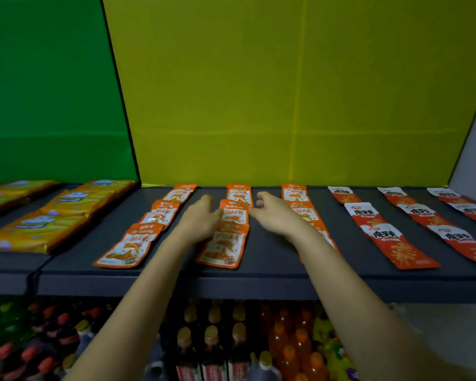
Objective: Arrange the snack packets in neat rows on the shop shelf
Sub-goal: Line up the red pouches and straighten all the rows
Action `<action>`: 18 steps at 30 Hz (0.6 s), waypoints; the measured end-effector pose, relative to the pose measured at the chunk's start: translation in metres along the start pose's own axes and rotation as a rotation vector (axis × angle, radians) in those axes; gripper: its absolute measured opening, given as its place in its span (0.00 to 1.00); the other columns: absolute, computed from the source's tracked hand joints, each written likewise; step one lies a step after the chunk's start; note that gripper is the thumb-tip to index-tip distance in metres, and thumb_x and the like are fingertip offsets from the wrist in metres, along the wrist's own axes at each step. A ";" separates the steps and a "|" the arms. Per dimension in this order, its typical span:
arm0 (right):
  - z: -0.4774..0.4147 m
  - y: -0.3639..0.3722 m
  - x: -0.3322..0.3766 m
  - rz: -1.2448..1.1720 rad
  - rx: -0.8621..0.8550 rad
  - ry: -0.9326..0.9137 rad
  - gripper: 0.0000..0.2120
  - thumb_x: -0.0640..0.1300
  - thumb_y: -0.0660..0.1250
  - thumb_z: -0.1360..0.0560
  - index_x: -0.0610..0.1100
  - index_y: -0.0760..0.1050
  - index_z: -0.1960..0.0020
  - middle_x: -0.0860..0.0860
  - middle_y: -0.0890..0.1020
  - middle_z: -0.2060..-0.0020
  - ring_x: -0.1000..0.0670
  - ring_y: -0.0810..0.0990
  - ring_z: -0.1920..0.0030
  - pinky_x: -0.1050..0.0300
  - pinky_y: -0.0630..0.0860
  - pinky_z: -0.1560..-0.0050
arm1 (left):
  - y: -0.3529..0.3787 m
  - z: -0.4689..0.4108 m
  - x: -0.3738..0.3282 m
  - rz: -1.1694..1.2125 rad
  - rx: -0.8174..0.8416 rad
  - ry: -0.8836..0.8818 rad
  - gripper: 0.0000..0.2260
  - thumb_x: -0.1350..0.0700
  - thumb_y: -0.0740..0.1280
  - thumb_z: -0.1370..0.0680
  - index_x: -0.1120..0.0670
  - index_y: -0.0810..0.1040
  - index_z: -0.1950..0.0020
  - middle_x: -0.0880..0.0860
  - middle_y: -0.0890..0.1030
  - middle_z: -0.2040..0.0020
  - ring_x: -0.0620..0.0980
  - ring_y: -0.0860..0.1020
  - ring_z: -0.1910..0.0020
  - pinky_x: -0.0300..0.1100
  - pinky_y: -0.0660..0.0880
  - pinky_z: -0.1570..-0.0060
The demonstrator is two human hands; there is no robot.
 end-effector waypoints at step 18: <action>-0.055 0.039 -0.018 0.159 -0.133 0.163 0.32 0.52 0.55 0.21 0.39 0.46 0.24 0.42 0.66 0.29 0.40 0.66 0.30 0.45 0.65 0.34 | 0.035 -0.062 0.020 -0.101 0.047 0.113 0.17 0.54 0.53 0.19 0.60 0.65 0.32 0.60 0.73 0.35 0.59 0.71 0.36 0.49 0.64 0.38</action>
Point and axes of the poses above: each hand's wrist, its own z-axis away from the middle knuckle, its own y-axis out of the palm, x = y × z, the point moved 6 cm from there along -z, towards the middle knuckle
